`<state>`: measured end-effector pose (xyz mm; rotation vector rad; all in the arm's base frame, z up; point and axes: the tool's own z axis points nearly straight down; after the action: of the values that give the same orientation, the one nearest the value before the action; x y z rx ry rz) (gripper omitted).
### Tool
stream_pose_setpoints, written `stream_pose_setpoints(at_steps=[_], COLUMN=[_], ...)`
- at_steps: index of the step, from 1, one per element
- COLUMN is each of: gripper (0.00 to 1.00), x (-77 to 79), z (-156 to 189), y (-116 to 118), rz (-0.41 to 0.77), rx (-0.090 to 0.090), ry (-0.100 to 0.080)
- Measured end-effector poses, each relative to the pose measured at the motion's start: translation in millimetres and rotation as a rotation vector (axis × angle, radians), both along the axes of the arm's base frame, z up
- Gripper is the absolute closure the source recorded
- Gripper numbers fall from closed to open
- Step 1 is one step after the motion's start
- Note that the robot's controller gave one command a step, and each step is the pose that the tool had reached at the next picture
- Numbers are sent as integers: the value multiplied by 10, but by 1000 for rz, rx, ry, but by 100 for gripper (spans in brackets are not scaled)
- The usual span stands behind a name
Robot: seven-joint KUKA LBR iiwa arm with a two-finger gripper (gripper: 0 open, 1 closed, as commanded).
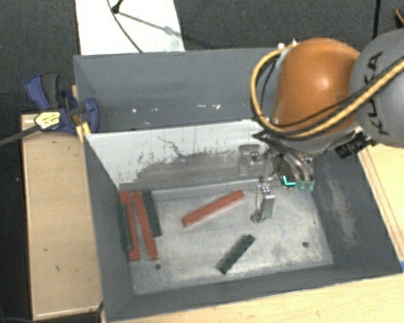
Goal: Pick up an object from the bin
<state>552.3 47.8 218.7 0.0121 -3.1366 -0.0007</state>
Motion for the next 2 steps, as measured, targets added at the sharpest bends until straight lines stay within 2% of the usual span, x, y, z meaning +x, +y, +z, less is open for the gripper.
stream_pose_setpoints(at_steps=[1, 2], gripper=[0, 0], x=[253, 263], z=[-1525, -1162], y=[573, 503], rz=[150, 178], rx=[1, 1], ry=[0, -11])
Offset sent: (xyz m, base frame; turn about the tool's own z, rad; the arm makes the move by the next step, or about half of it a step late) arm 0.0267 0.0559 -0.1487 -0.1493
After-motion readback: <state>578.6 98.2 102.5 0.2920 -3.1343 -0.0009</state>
